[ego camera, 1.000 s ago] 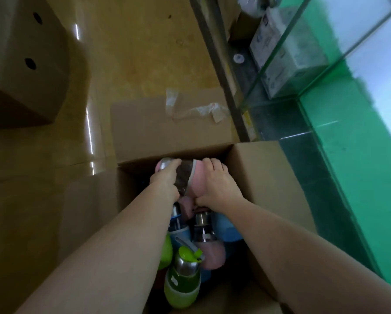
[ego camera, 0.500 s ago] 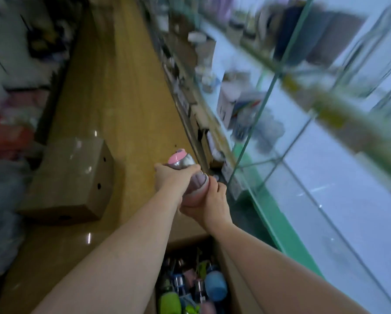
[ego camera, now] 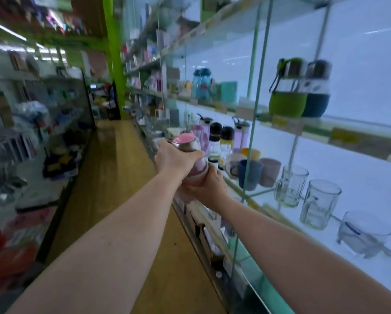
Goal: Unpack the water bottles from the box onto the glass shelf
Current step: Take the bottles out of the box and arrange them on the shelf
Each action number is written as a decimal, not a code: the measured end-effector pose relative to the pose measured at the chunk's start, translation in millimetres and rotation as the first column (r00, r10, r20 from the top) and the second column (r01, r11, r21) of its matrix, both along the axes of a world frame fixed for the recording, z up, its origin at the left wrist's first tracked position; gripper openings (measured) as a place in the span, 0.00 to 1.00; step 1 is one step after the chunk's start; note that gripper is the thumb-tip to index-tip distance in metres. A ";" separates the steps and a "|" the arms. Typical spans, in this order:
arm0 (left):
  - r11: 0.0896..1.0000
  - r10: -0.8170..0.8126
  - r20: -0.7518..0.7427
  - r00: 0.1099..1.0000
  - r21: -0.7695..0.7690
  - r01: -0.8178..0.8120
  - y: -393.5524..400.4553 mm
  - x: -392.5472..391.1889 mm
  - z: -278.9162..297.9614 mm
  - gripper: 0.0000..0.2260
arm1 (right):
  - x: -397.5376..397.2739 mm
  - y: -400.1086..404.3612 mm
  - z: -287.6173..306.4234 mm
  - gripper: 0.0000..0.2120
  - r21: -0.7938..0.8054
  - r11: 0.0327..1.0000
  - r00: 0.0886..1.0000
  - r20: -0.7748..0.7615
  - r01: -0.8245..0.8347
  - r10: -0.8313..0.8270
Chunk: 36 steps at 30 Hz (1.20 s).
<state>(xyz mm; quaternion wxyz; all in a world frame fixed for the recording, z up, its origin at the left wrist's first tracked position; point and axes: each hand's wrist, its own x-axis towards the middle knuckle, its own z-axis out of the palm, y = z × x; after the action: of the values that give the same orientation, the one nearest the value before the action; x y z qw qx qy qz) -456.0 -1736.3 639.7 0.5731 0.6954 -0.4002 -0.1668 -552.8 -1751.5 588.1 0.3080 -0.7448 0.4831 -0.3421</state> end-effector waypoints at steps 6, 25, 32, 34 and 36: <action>0.988 -0.067 0.076 0.995 -0.135 0.077 5.4 -19.0 80.4 0.36 | -17.2 8.9 89.8 0.41 -0.095 0.989 0.992 -0.042 0.112 -0.117; 0.851 -0.438 0.180 0.881 -0.234 0.470 -80.5 -248.5 175.9 0.31 | -241.6 -33.6 200.7 0.26 -0.203 0.874 0.875 -0.120 0.441 -0.469; 0.861 -0.446 0.224 0.866 -0.155 0.484 -143.1 -297.3 160.4 0.35 | -284.8 -87.9 200.6 0.27 -0.043 0.870 0.843 -0.228 0.491 -0.487; 0.865 -0.450 0.231 0.863 -0.129 0.485 -159.4 -301.2 155.2 0.34 | -287.8 -103.5 196.6 0.27 0.036 0.866 0.848 -0.227 0.498 -0.479; 0.876 -0.432 0.243 0.869 -0.116 0.468 -172.2 -302.0 151.2 0.34 | -287.9 -115.9 194.8 0.22 0.123 0.862 0.867 -0.170 0.491 -0.469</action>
<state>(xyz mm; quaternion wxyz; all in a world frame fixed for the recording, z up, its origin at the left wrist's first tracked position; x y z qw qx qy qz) -758.0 -1908.5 790.9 0.5302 0.5445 -0.6225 -0.1867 -840.7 -1867.3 782.9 0.2392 -0.5945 0.6992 -0.3168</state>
